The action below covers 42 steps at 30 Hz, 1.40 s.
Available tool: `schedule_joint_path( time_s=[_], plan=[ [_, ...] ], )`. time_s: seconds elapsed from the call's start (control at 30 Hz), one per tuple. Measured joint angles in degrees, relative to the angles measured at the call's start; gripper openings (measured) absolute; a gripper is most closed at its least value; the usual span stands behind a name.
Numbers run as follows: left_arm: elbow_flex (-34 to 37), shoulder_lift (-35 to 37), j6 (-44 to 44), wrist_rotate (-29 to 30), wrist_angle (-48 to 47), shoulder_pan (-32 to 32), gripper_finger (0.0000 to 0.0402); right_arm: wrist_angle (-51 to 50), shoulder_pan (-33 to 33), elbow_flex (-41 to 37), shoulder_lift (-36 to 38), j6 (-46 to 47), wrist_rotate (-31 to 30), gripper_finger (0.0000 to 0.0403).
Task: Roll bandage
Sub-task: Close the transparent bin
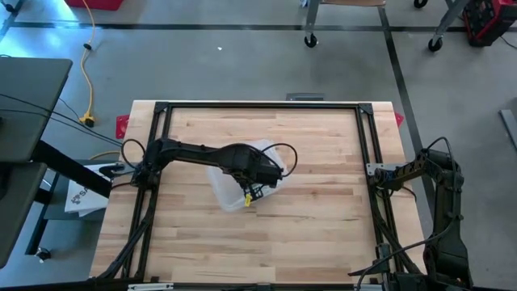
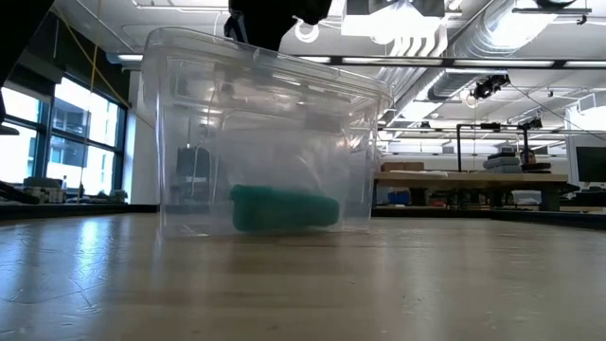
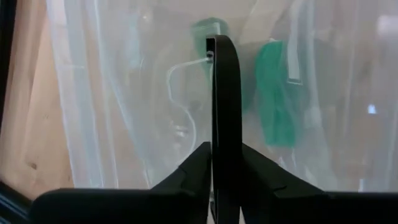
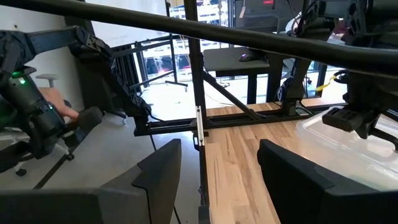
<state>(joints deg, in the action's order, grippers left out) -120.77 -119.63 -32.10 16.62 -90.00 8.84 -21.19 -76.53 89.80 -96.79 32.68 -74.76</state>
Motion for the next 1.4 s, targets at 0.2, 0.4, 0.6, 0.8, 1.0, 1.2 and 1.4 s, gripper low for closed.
schedule_joint_path(
  time_s=[0.2, 0.4, 0.6, 0.8, 1.0, 1.2, 1.4],
  plan=[
    [0.0, 1.57, -0.1, -0.12, -0.02, 0.27, 0.011, 0.0, 0.0, 0.0, 0.0, -0.01, 0.0, 0.0206],
    [0.0, 4.93, -1.99, -1.33, 0.0, 1.69, 0.0145, 0.0, 0.0, 0.0, 0.0, 0.34, 0.31, 0.0206],
    [3.1, 9.43, -5.12, -0.02, 0.09, 3.21, 0.0118, 0.02, 0.0, 0.0, 0.0, 0.44, 1.99, 0.0206],
    [19.89, 16.55, -11.66, 0.31, 0.2, 3.91, 0.008, 0.02, 0.0, 0.0, 0.0, 0.89, 2.68, 0.0206],
    [35.43, 23.25, -15.93, -2.67, -0.37, 3.93, 0.006, 0.02, 0.0, 0.0, 0.0, -0.13, 2.3, 0.0206],
    [35.27, 27.91, -18.28, -1.56, 0.46, 4.66, 0.005, 0.02, 0.66, 0.0, 0.0, -1.47, 2.17, 0.0206],
    [32.87, 30.66, -18.17, 0.72, 6.49, 6.23, 0.0048, -0.8, 1.42, -0.39, -1.05, -1.65, 2.67, 0.0206]
  ],
)
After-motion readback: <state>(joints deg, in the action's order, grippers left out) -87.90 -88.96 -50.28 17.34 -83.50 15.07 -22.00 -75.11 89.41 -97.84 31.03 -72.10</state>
